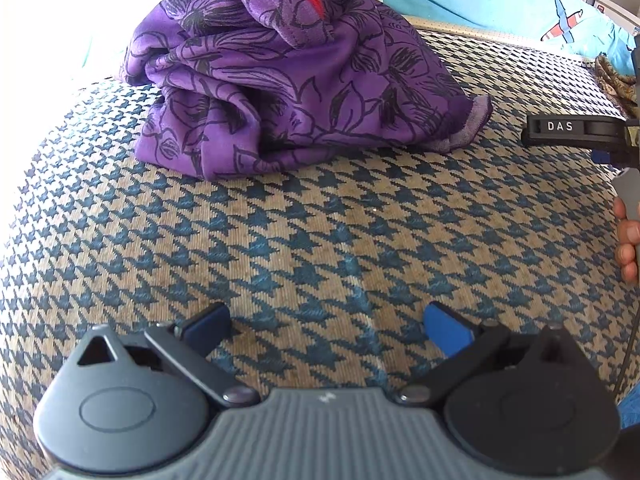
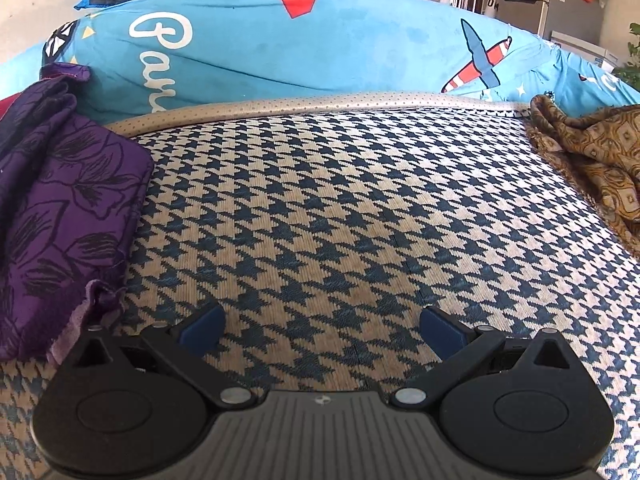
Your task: Fold clothes
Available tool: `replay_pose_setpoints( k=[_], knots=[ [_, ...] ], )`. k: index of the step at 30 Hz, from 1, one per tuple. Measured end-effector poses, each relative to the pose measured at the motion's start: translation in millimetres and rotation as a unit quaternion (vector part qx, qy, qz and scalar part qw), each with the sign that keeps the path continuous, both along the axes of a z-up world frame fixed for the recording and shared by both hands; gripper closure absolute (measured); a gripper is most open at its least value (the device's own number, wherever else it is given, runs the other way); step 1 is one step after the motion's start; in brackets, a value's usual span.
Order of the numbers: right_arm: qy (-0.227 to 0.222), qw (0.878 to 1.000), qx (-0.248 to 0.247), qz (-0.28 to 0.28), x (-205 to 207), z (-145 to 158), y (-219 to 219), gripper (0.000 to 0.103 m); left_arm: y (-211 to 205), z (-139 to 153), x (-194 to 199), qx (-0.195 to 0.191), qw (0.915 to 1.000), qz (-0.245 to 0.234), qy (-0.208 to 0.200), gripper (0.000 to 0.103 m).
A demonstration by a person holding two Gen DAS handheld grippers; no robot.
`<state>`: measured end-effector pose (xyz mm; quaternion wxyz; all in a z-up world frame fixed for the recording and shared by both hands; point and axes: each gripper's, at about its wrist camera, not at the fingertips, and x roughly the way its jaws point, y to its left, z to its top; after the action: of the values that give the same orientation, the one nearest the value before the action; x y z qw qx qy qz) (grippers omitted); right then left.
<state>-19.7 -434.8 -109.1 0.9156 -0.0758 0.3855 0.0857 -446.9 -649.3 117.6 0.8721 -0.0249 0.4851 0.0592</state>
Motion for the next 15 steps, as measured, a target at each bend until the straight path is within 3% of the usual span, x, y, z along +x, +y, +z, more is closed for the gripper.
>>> replay_pose_setpoints(
  k=[5, 15],
  knots=[
    [0.031, 0.999, -0.010, -0.009, -14, 4, -1, 0.000, -49, 27, -40, -0.001, 1.0000, 0.001, -0.003, 0.000],
    [0.097, 0.994, -0.031, 0.030, -49, 11, 6, 0.000, -199, 99, -172, 0.003, 0.9995, 0.027, -0.015, 0.000]
  ],
)
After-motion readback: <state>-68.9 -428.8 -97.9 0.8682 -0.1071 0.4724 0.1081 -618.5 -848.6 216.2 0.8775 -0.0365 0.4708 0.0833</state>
